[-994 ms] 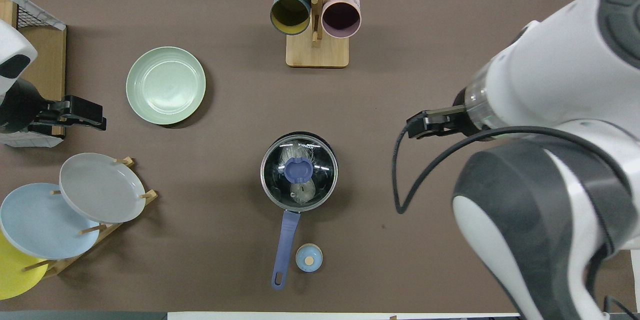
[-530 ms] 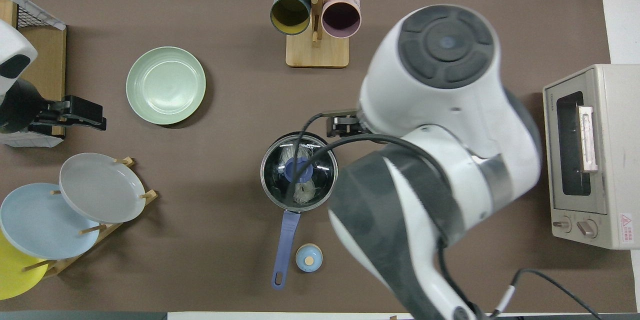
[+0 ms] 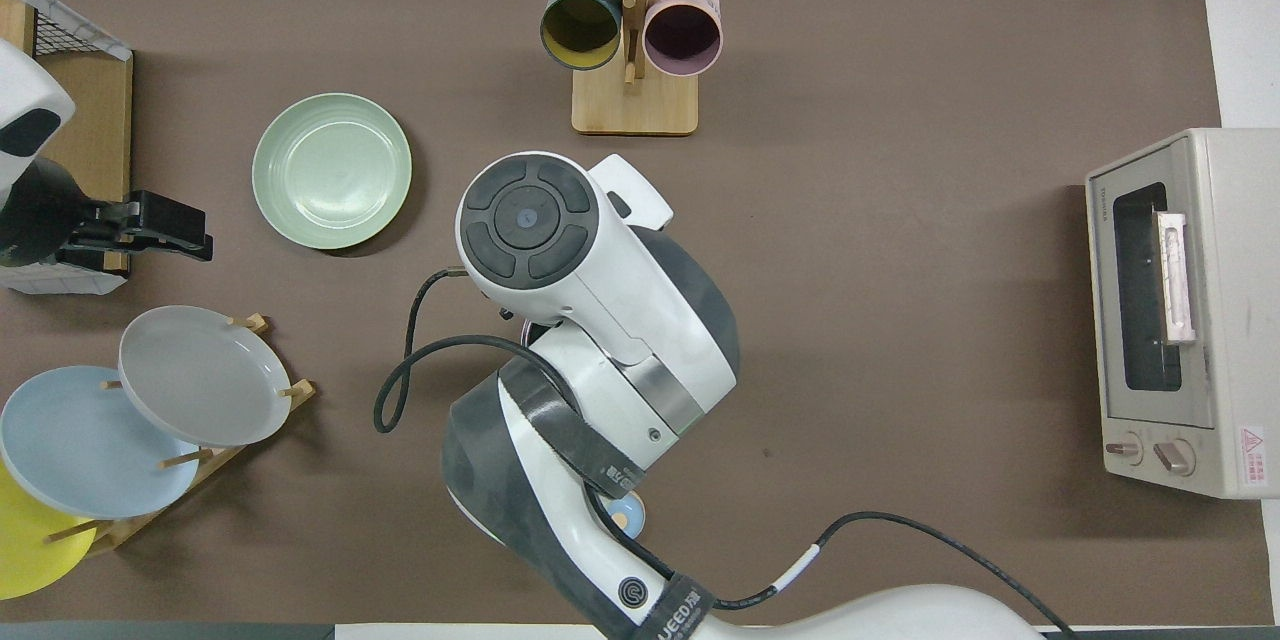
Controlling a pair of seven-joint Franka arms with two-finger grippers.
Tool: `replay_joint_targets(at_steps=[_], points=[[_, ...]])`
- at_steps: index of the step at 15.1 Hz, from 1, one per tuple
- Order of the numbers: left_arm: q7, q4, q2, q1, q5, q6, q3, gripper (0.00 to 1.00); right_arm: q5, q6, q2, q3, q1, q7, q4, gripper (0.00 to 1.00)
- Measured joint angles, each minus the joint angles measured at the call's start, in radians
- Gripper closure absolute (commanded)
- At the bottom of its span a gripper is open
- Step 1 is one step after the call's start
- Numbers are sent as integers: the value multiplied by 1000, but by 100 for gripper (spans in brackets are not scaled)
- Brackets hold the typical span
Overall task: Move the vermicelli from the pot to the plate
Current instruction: 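Lift the glass lid up off the pot with the right gripper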
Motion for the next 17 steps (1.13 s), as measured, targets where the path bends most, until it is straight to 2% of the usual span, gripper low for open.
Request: replay_joint_targets(at_steps=[8, 14, 15, 17], points=[[0, 0, 0, 0, 0, 0, 0, 0, 0, 72, 7, -6, -1, 0, -95, 0], [0, 0, 0, 0, 0, 0, 0, 0, 0, 78, -26, -2, 22, -2, -175, 0], [0, 0, 0, 0, 0, 0, 0, 0, 0, 78, -31, -2, 24, -2, -181, 1], [0, 0, 0, 0, 0, 0, 0, 0, 0, 78, -38, -2, 25, -2, -196, 9]])
